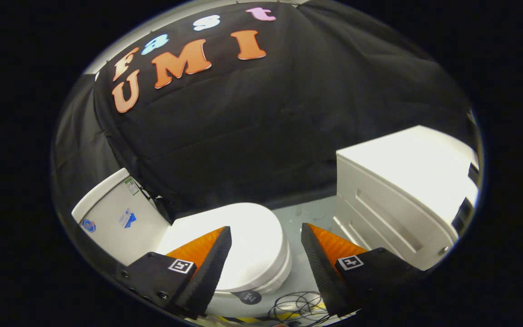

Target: Open the toilet lid.

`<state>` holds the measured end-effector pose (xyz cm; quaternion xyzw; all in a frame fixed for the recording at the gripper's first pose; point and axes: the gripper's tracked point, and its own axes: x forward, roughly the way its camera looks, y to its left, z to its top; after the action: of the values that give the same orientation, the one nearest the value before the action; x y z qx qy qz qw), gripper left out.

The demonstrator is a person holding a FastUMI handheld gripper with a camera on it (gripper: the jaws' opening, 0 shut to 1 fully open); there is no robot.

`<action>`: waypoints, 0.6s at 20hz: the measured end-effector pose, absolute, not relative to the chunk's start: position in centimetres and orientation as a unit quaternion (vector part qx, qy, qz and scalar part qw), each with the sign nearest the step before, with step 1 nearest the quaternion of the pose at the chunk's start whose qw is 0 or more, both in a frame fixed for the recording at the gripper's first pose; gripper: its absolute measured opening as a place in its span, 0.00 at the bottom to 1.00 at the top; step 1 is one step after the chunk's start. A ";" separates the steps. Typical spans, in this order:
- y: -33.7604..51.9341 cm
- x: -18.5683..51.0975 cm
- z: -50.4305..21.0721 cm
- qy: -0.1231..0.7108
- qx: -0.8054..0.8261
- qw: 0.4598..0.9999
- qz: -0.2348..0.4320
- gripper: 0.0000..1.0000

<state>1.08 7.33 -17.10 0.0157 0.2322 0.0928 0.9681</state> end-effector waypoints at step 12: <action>6.1 -2.4 -28.8 0.425 0.213 0.877 0.072 0.99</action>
<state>-2.45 6.15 -28.83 0.2132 0.4248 0.0721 0.8769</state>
